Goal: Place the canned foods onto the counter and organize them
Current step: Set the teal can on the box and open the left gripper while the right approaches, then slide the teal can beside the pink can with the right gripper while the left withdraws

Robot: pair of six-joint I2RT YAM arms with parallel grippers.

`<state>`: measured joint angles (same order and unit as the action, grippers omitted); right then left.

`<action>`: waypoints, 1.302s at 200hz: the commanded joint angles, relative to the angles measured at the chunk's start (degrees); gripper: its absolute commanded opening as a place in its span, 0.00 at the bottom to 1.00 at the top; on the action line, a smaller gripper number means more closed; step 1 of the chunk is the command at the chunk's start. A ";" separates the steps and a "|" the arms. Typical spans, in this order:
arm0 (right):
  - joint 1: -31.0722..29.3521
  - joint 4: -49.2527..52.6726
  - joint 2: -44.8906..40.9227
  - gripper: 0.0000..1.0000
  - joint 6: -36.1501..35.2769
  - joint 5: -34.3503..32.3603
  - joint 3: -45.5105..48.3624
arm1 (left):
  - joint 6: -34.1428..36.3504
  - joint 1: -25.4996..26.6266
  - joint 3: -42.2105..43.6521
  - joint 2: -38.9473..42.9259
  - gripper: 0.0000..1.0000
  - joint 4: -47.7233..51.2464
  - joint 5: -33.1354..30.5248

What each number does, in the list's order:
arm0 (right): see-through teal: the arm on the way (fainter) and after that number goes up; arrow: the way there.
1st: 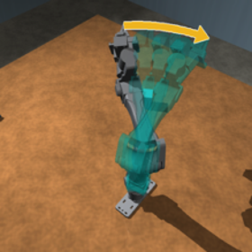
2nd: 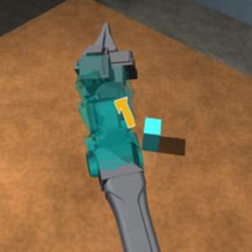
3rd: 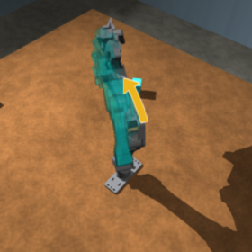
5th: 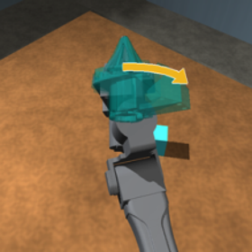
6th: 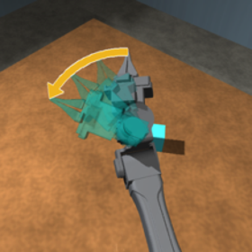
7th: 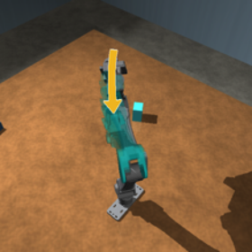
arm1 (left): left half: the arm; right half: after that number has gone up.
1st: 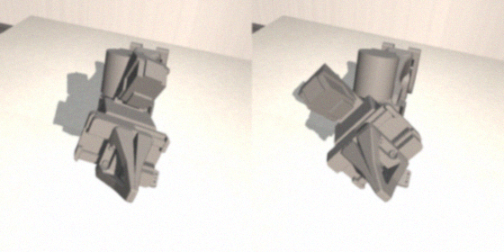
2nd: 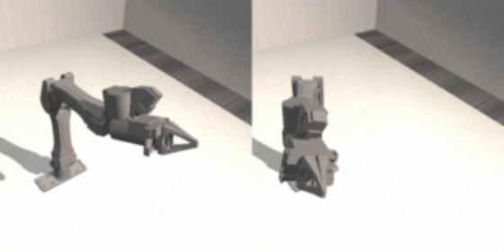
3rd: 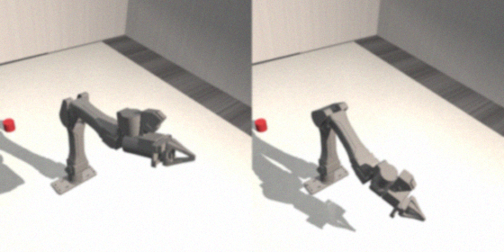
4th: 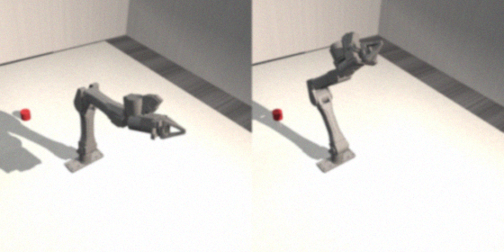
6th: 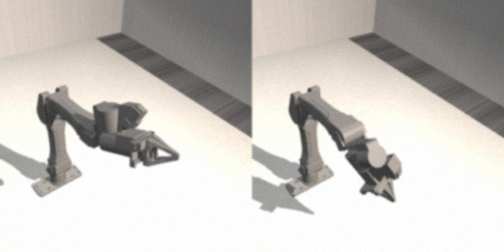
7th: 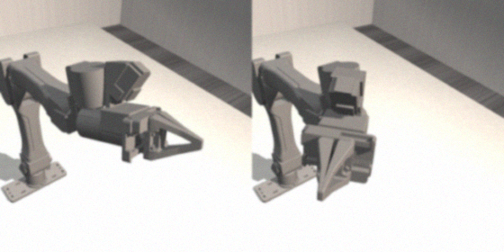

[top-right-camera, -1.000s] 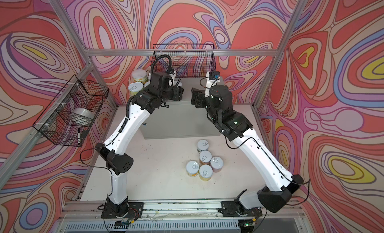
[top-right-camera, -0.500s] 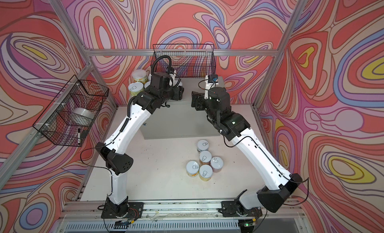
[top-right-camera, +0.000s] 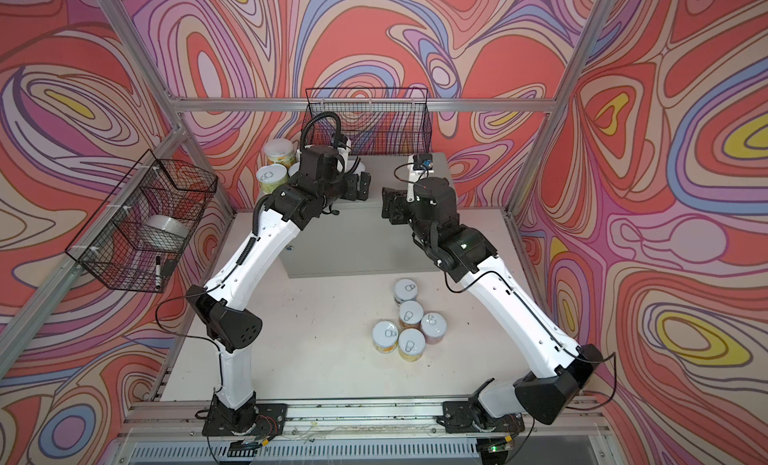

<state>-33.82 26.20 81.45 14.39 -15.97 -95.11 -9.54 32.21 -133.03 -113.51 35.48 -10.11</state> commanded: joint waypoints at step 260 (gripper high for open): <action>1.39 -6.86 18.58 0.70 -8.24 15.50 -12.34 | -9.43 0.31 59.72 55.06 0.96 -9.15 6.33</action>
<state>-32.69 20.64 97.84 7.68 -0.99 -104.64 -14.37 32.29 -80.20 -61.08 30.74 -5.48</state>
